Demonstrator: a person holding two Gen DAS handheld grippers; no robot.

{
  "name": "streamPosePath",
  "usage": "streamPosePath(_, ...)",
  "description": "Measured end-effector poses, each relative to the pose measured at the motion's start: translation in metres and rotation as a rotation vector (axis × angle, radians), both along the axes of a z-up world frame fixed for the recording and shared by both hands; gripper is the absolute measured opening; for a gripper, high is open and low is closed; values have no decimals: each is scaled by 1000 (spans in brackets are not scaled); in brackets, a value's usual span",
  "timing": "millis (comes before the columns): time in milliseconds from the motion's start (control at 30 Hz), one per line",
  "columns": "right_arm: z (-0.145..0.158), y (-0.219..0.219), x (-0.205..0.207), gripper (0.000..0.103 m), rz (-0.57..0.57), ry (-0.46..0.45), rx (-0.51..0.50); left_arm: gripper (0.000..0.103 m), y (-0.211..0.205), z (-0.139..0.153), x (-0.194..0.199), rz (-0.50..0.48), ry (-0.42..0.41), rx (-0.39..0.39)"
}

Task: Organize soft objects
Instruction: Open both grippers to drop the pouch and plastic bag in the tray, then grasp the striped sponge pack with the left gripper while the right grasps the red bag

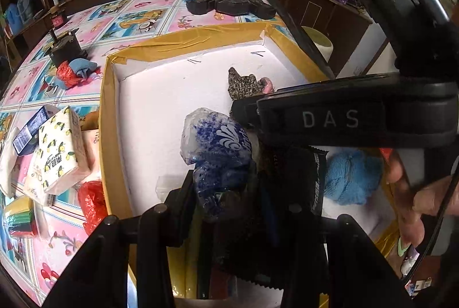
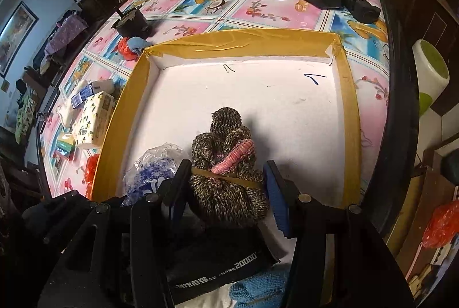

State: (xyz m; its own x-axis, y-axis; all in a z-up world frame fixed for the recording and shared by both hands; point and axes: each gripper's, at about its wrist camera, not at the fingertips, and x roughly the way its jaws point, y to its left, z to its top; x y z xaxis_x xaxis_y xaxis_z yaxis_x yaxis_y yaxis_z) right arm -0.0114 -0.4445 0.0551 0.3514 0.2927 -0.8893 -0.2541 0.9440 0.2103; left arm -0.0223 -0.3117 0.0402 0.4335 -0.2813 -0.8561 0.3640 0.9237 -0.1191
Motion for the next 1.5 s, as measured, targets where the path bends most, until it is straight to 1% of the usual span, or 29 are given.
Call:
streamPosePath(100,2,-1,-1,51,-2,0,5,44,-3,3,-1,-14,-19,-7)
streamPosePath(167,4,-4,-2,51,-15,0,-10,49,-6,5,-4,-27,-32,-11)
streamPosePath(233,6,-7,-3,51,-24,-8,-19,61,-9,9,-6,-39,-41,-7)
streamPosePath(267,8,-8,-4,51,-27,-10,-24,63,-9,11,-8,-42,-45,-8)
streamPosePath(367,13,-14,-8,52,-30,-16,-2,63,-5,16,-12,-37,-46,-46)
streamPosePath(433,16,-17,-12,52,-38,-21,13,64,-2,19,-13,-34,-31,-75)
streamPosePath(633,27,-22,-22,53,-40,-43,57,66,5,20,-16,-20,8,-130)
streamPosePath(700,29,-23,-24,66,-50,-40,60,66,6,20,-17,-17,18,-142)
streamPosePath(833,42,-26,-33,66,-63,-78,83,66,11,28,-22,-12,7,-187)
streamPosePath(900,50,-28,-37,66,-64,-99,98,66,17,34,-25,-12,3,-230)
streamPosePath(1033,60,-28,-46,66,-65,-111,121,66,34,42,-32,30,-12,-265)
streamPosePath(1200,57,-20,-56,66,-67,-63,182,66,57,44,-42,96,-17,-269)
streamPosePath(1300,51,-4,-64,66,-24,-38,183,66,70,41,-47,133,-10,-264)
streamPosePath(1500,44,37,-78,66,82,-19,173,66,107,32,-62,225,8,-260)
